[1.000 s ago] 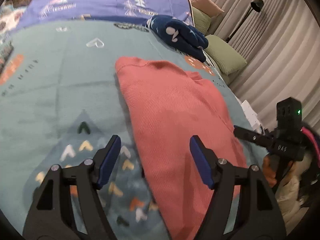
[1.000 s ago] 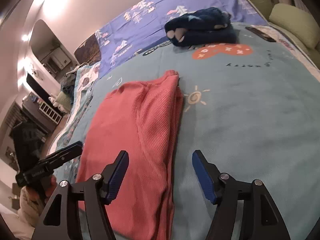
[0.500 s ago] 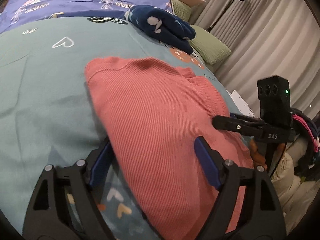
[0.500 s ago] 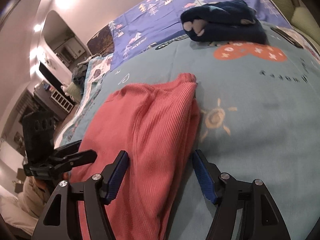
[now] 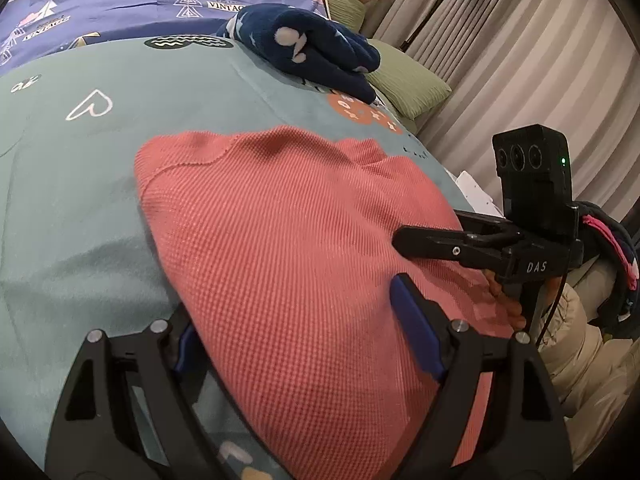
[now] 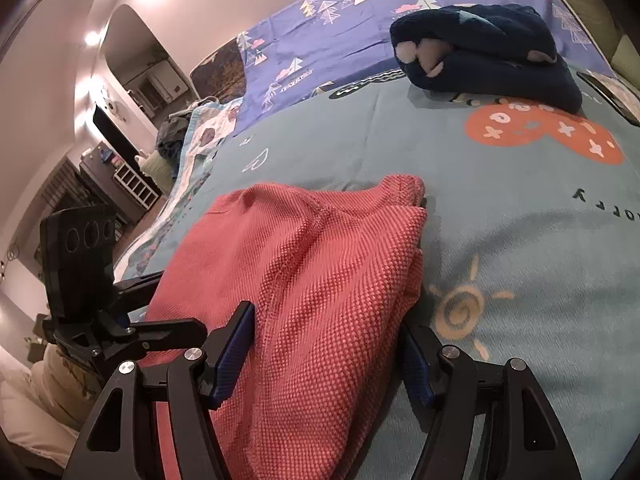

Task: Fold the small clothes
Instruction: 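Grasp the folded shirt with both tools and lift it up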

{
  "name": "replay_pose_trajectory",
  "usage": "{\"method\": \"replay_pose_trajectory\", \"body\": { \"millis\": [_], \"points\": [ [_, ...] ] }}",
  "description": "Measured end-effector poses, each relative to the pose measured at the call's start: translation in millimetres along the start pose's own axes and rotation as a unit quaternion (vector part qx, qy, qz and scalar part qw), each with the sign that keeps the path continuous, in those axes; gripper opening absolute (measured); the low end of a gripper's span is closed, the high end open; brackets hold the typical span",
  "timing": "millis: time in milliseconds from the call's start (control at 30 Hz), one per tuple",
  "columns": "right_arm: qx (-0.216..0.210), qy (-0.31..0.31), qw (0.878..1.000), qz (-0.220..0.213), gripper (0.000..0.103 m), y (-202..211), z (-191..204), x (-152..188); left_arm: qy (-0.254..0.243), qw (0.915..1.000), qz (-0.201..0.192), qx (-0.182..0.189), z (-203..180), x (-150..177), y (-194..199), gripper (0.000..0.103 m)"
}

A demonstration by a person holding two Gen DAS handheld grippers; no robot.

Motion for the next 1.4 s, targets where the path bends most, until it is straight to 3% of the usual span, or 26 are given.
{"method": "replay_pose_trajectory", "body": {
  "millis": [167,233,300,400,500,633,967,1400],
  "points": [
    [0.003,0.006,1.0,-0.003,0.067,1,1,2,-0.01,0.9999,-0.001,-0.007,-1,0,0,0.082],
    [0.013,0.013,1.0,-0.005,0.061,3,2,3,-0.013,0.9998,-0.002,-0.014,-2,1,1,0.079],
    [0.013,0.016,1.0,-0.005,0.046,3,4,3,-0.018,0.9995,-0.007,-0.023,-2,0,2,0.067],
    [0.042,0.034,0.998,-0.012,0.033,8,15,4,-0.021,0.999,-0.02,-0.033,-5,-2,8,0.047],
    [0.075,0.065,0.995,-0.027,0.027,15,29,2,-0.038,0.997,-0.036,-0.058,-14,-4,16,0.036],
    [0.085,0.077,0.992,-0.057,0.025,38,47,-2,-0.084,0.9907,-0.062,-0.087,-38,-10,34,0.033],
    [0.116,0.112,0.976,-0.147,0.024,120,101,-5,-0.135,0.9778,-0.131,-0.093,-93,-28,95,0.032],
    [0.159,0.134,0.945,-0.254,0.025,216,135,-39,-0.224,0.9471,-0.21,-0.094,-167,-79,136,0.031]
  ]
}}
Point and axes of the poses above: each gripper's, at about its wrist camera, not at the fingertips, and y roughly against the way its jaws point, z to its left, x to its underside, the point moved 5 cm from there along -y, roughly the way its jaws point, and after that the axes turned 7 degrees about -z, right-handed, at the moved point
